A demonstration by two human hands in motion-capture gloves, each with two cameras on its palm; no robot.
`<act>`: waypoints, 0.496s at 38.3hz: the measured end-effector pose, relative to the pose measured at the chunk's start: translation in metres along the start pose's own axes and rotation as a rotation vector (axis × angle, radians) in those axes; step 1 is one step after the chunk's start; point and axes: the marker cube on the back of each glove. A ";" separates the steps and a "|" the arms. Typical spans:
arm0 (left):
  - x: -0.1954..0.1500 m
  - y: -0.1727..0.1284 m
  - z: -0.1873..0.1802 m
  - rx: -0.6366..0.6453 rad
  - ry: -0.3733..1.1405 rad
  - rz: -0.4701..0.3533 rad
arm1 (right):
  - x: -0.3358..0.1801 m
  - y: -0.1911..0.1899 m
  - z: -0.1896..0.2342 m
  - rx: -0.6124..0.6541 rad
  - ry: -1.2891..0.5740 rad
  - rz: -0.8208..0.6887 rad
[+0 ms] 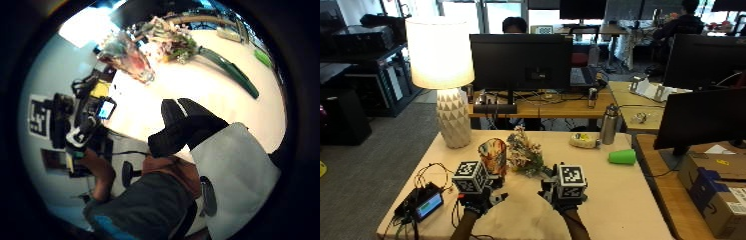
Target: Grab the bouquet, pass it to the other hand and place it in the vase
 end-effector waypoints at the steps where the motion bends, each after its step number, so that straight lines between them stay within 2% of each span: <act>1: 0.000 0.000 0.000 0.010 0.009 0.002 | 0.006 -0.002 0.002 0.010 -0.004 0.002; 11: -0.004 0.004 0.006 0.164 0.151 0.015 | 0.086 -0.050 0.063 0.156 -0.146 0.052; 19: -0.002 0.006 0.014 0.190 0.192 0.006 | 0.110 -0.081 0.113 0.101 -0.171 0.118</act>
